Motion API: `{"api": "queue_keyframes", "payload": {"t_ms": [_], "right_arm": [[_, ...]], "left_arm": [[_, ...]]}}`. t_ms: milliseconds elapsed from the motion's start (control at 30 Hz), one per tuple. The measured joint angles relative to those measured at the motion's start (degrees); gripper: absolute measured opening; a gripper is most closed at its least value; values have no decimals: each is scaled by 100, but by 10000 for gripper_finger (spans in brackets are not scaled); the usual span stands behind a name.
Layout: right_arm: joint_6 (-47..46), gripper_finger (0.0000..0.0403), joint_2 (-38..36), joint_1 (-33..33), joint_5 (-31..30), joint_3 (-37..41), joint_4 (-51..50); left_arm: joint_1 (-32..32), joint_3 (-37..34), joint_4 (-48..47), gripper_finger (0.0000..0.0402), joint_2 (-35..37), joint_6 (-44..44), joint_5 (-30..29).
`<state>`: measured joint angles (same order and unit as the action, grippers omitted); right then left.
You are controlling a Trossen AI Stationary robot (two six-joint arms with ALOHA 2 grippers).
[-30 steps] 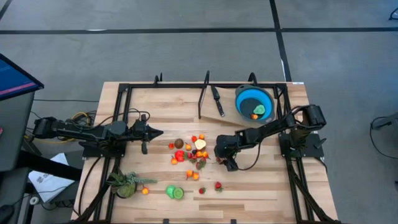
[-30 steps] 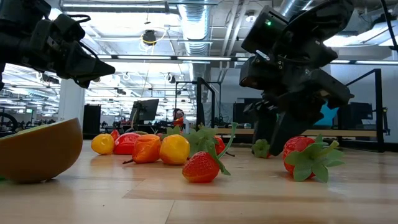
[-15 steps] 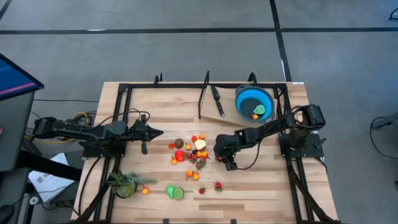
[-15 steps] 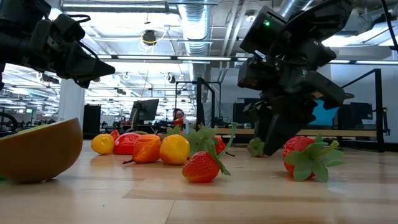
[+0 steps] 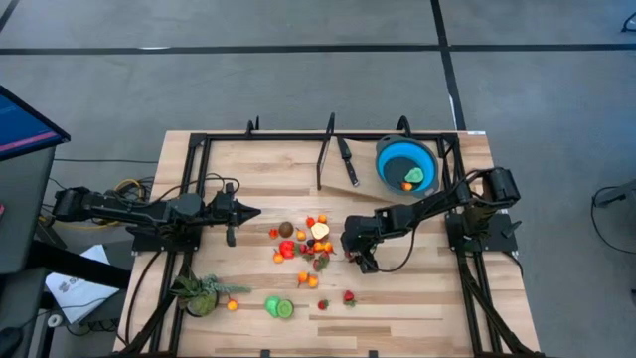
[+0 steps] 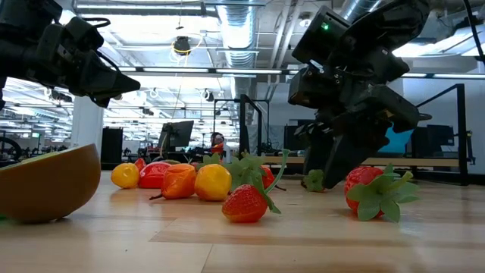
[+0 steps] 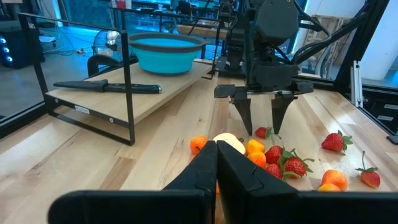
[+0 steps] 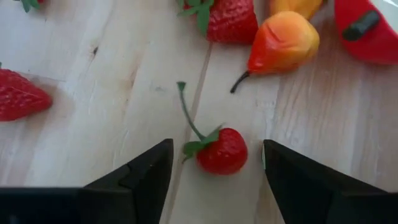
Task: Pick & Place Fruit
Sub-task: Put the red strawberry into the blue colander
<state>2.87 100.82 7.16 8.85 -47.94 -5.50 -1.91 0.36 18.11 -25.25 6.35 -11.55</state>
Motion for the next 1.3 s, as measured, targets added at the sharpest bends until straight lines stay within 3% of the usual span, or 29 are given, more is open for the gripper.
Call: {"api": "queue_keyframes", "payload": {"t_ms": [500, 1300], "right_arm": [[-180, 195, 309, 74, -11, -37, 237], [-320, 95, 140, 4, 30, -15, -38]], "left_arm": [[1, 1, -2, 1, -3, -1, 0], [0, 2, -2, 1, -38, 0, 0]]}}
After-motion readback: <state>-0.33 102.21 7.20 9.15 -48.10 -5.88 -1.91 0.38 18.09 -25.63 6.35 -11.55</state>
